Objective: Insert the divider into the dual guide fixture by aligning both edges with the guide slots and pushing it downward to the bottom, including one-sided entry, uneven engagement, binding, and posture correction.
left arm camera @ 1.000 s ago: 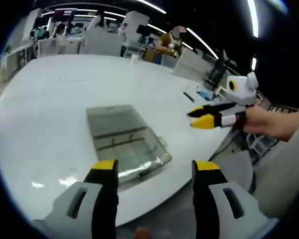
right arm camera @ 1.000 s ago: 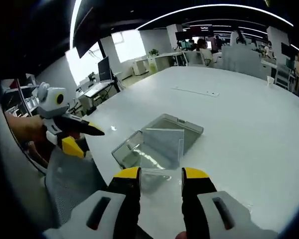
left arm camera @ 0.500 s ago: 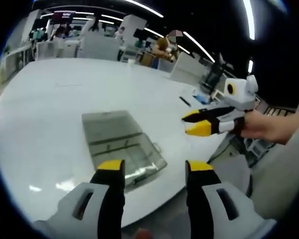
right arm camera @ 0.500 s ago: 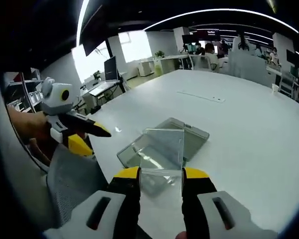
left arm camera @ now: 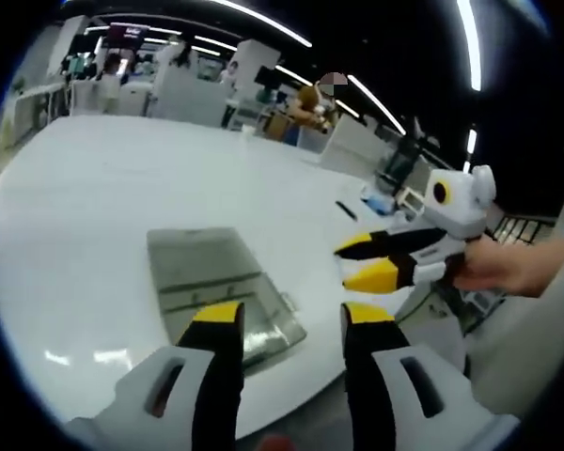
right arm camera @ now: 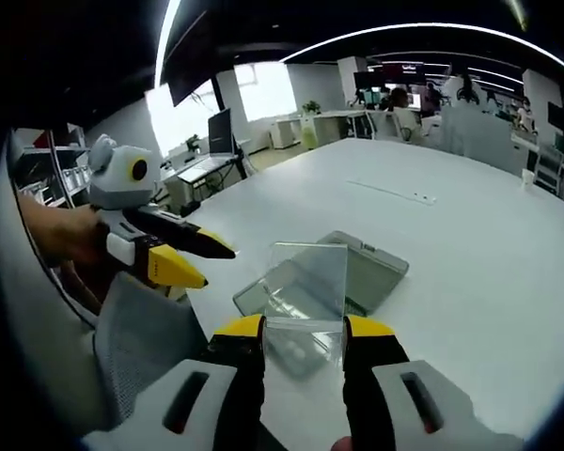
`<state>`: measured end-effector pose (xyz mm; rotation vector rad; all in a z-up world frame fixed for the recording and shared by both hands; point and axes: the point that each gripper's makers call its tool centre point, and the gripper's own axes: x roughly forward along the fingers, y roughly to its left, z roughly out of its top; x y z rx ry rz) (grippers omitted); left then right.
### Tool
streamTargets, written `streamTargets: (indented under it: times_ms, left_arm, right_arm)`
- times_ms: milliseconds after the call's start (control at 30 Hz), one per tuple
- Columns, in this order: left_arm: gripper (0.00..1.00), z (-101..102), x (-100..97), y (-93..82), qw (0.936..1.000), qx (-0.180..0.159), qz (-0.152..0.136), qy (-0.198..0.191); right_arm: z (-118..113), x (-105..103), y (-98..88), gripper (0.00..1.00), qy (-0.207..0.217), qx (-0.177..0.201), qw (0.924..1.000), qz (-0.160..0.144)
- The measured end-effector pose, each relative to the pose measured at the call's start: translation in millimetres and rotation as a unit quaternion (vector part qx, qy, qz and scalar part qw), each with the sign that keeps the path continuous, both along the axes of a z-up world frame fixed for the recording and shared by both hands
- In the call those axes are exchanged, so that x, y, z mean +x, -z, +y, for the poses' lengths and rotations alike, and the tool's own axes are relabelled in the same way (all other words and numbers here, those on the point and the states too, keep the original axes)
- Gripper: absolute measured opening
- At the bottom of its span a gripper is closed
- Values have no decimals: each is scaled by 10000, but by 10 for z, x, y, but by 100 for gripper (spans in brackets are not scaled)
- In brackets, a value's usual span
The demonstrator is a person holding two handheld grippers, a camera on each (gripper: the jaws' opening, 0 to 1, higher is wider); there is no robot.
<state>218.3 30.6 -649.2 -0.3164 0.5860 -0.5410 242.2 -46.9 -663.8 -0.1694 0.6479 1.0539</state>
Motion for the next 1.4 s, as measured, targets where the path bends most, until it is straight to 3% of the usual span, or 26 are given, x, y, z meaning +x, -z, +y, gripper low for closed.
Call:
streamTargets:
  times_ms: [467,1400]
  left_arm:
    - [27,-196,123,-103,9994,-325,-106,-95]
    - [16,-229,285,-134,9976,-594,-28,-357]
  right_arm:
    - [130,-64,-59,27,-130,94,9998,-100]
    - [234,-70,-135,27,-97,243,9995,-189]
